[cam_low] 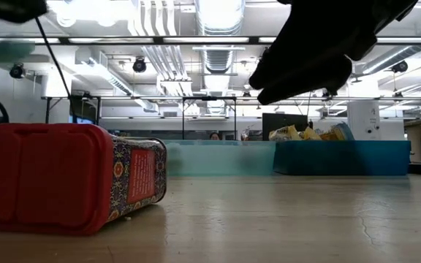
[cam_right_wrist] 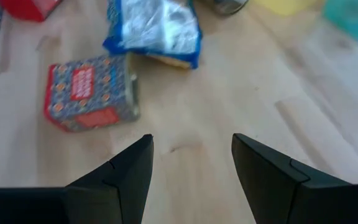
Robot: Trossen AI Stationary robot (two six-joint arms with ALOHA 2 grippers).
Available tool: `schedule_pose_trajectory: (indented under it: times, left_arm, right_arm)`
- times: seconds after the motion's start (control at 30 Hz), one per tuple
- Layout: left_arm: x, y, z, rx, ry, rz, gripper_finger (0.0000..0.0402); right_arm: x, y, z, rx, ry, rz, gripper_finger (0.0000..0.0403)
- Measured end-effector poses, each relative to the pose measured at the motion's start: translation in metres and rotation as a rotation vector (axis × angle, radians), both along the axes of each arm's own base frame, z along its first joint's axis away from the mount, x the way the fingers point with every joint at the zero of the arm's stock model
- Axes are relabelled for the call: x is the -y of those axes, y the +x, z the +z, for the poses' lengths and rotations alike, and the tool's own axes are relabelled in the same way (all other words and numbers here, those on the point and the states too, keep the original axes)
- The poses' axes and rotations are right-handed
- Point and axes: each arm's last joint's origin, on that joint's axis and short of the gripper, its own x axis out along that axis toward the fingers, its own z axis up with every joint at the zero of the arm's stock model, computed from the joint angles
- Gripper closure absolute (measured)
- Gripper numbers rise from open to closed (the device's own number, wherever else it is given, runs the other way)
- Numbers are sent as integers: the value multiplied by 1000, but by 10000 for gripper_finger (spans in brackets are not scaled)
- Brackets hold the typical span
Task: Pick & Place Food Item
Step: Put the blue spoon into the yellow bin
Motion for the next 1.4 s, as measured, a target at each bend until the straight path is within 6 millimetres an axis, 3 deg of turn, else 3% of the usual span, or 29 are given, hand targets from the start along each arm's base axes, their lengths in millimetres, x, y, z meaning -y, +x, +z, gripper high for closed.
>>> schedule_pose_trajectory:
  times: [0.13,0.27,0.47,0.77,0.93,1.1,1.4]
  left_arm:
    - [-28,-11,35,186,-45,80,369]
    - [-66,-21,58,393,-43,285,369]
    - [-126,-27,66,486,-54,597,369]
    - [-212,-11,47,324,-82,864,369]
    - [-248,-8,29,252,-88,958,369]
    - [-269,-3,8,138,-63,966,369]
    - [-282,19,-30,4,-51,880,369]
  right_arm:
    - [1,0,0,14,-19,-24,189]
    - [1,0,0,13,-18,-22,189]
    - [1,0,0,12,-17,-20,189]
    - [0,0,0,12,-15,-19,189]
    - [0,0,0,12,-15,-19,189]
    - [0,0,0,11,-14,-18,189]
    - [0,0,0,11,-14,-18,189]
